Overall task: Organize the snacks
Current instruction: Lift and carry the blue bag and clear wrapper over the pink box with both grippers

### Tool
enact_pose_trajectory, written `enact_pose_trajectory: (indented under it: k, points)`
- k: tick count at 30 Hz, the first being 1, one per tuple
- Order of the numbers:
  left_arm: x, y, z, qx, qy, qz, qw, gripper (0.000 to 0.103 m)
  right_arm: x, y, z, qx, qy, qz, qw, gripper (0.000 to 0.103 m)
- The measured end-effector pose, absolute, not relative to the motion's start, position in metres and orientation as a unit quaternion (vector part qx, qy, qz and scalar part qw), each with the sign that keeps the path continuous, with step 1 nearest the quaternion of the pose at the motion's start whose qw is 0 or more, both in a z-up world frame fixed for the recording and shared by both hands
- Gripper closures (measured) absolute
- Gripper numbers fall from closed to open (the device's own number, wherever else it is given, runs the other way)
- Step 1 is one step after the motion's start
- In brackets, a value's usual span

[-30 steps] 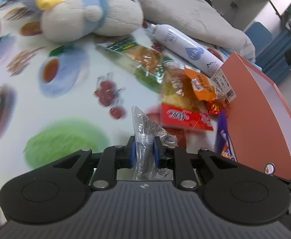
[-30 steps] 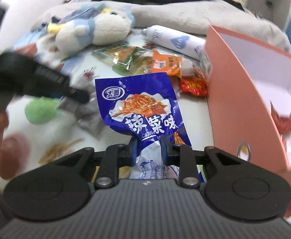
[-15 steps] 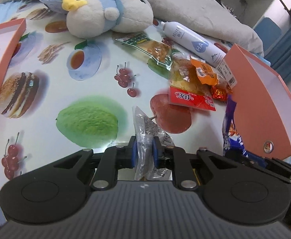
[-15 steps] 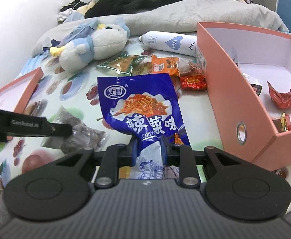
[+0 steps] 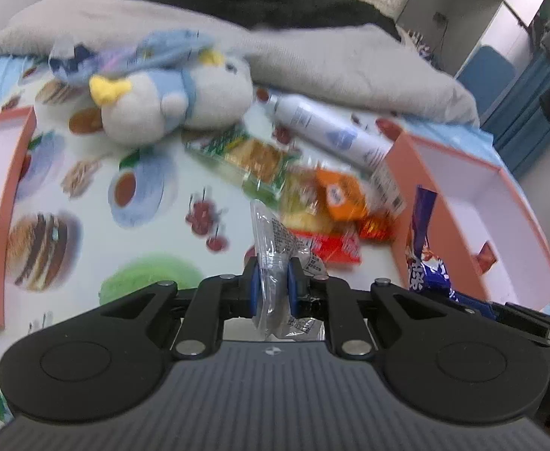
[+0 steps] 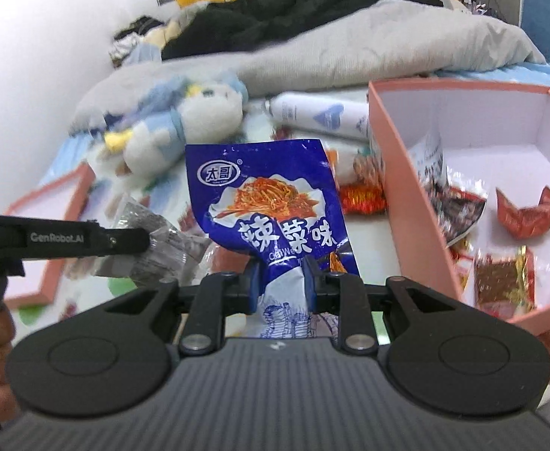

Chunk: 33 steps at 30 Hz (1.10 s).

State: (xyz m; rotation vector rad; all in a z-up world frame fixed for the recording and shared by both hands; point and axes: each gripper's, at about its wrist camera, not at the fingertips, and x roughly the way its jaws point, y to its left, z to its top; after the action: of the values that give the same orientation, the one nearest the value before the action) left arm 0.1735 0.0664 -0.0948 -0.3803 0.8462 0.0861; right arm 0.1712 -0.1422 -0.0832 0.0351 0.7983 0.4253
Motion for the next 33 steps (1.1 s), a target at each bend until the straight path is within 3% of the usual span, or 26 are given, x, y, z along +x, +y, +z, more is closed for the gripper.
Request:
enact_pose_trajectory:
  k: [21, 33]
  points:
    - [0.211, 0.028, 0.044, -0.168, 0.301, -0.019, 0.939, 0.086, 0.189, -0.185, 0.033, 0.019, 0.267, 0.191, 0.945, 0.076]
    - [0.248, -0.019, 0.046, -0.161, 0.307, -0.047, 0.937, 0.086, 0.212, -0.228, 0.032, 0.02, 0.269, 0.158, 0.95, 0.076]
